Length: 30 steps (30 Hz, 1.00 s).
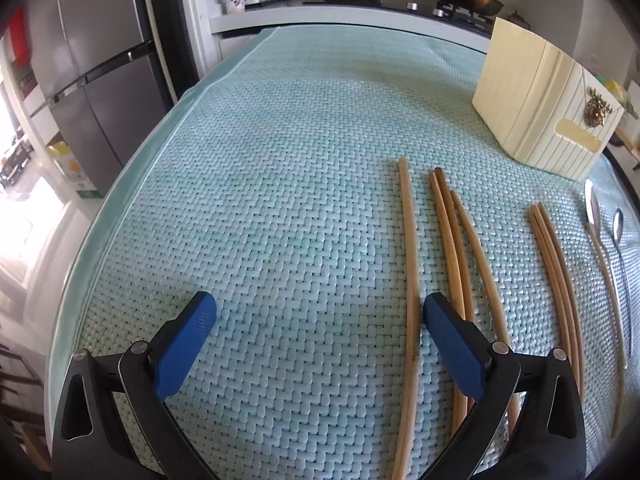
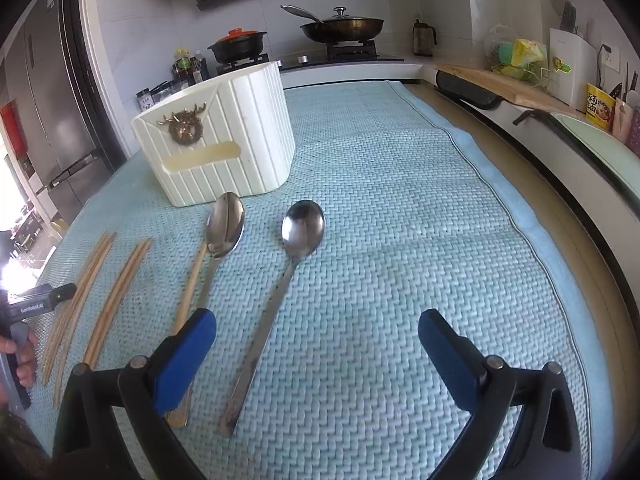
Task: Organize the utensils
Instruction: 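Move the left tool toward the chopsticks while the right tool approaches the spoons, then grasp one wooden chopstick with the left tool while the right tool grasps a steel spoon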
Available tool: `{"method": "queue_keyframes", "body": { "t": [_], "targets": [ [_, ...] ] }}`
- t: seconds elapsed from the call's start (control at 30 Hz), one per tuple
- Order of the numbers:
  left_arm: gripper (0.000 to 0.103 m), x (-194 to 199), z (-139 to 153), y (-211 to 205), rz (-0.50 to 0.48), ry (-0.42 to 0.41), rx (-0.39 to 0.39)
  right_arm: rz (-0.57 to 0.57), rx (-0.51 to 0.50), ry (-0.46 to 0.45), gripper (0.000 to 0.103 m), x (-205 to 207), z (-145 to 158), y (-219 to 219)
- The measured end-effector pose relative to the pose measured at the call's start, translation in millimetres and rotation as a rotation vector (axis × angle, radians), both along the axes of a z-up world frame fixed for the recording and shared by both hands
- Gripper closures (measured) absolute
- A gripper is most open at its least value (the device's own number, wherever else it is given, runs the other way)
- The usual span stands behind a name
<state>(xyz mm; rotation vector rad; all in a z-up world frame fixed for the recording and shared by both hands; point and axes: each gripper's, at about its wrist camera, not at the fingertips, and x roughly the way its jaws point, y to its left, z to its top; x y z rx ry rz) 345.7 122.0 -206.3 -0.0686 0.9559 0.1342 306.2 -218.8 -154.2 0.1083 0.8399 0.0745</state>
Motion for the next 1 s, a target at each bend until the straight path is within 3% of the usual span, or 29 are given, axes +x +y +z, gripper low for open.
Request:
{"method": "queue_keyframes", "body": {
  "t": [0.1,0.17,0.27,0.6,0.73,0.83,0.93,1.0],
  "targets": [
    [0.000,-0.4,-0.3,-0.5,-0.006,-0.004,0.001,-0.004,-0.015,0.039,0.002,25.1,-9.4,8.4],
    [0.000,1.1,-0.5,0.4,-0.009,-0.001,-0.003,-0.003,-0.023,0.072,0.015,39.4,-16.0,13.6],
    [0.000,8.8,-0.6,0.9,-0.010,0.001,-0.005,0.000,-0.074,0.088,0.024,51.1,-19.2,22.6],
    [0.000,57.3,0.9,-0.2,-0.069,0.083,-0.015,0.019,-0.142,0.098,0.025,72.4,-21.5,35.8],
    [0.001,71.8,1.9,-8.9,-0.110,0.107,-0.009,0.025,-0.139,0.096,0.036,80.6,-21.4,36.7],
    [0.013,70.6,5.1,-16.9,-0.161,0.095,-0.005,0.031,-0.138,0.089,0.050,82.3,-20.7,40.0],
    [0.023,70.0,7.6,-22.1,-0.192,0.085,-0.007,0.027,-0.139,0.084,0.053,84.3,-20.5,40.7],
    [0.029,70.8,8.8,-25.0,-0.202,0.083,-0.009,0.030,-0.131,0.077,0.065,86.0,-19.9,39.8]
  ]
}}
